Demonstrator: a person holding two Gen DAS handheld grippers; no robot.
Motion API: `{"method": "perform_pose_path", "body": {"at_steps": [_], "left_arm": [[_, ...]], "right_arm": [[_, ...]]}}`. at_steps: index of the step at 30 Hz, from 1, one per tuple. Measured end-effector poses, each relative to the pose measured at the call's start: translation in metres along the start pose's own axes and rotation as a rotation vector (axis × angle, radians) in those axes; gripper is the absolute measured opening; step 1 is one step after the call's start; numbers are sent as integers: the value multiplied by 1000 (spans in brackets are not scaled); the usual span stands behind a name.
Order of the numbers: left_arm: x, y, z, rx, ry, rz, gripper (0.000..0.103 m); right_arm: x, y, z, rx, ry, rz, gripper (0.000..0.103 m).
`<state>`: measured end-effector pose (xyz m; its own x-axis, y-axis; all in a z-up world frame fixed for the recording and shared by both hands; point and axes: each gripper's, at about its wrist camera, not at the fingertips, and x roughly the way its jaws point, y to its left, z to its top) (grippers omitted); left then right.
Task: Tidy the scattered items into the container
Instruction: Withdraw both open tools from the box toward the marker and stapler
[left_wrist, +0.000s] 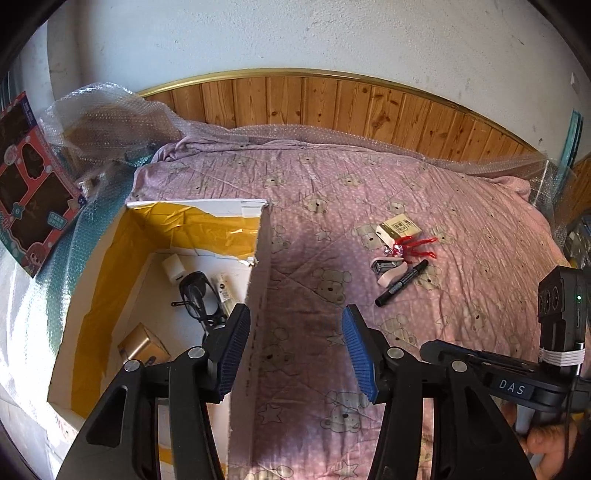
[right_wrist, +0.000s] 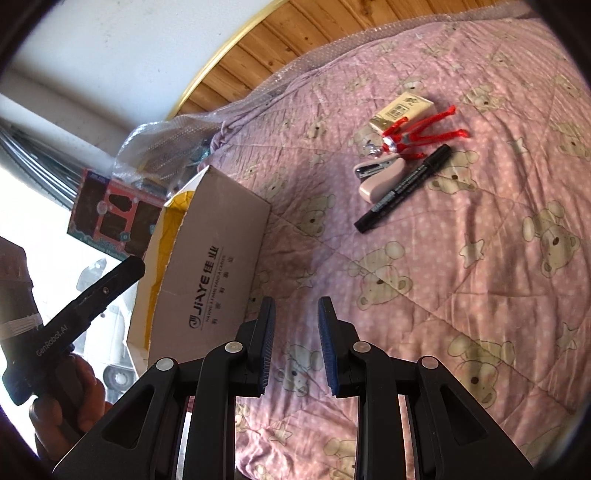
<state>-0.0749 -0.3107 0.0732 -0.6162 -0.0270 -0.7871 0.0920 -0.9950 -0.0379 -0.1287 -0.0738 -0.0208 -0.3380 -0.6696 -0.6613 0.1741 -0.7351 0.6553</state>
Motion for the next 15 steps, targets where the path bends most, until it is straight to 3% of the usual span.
{"method": "perform_pose_path", "body": {"at_steps": [15], "left_arm": [[71,-68,-2,57,102,-89,53]], "right_arm": [[-3,-61,24,109,-29,-34,27]]}}
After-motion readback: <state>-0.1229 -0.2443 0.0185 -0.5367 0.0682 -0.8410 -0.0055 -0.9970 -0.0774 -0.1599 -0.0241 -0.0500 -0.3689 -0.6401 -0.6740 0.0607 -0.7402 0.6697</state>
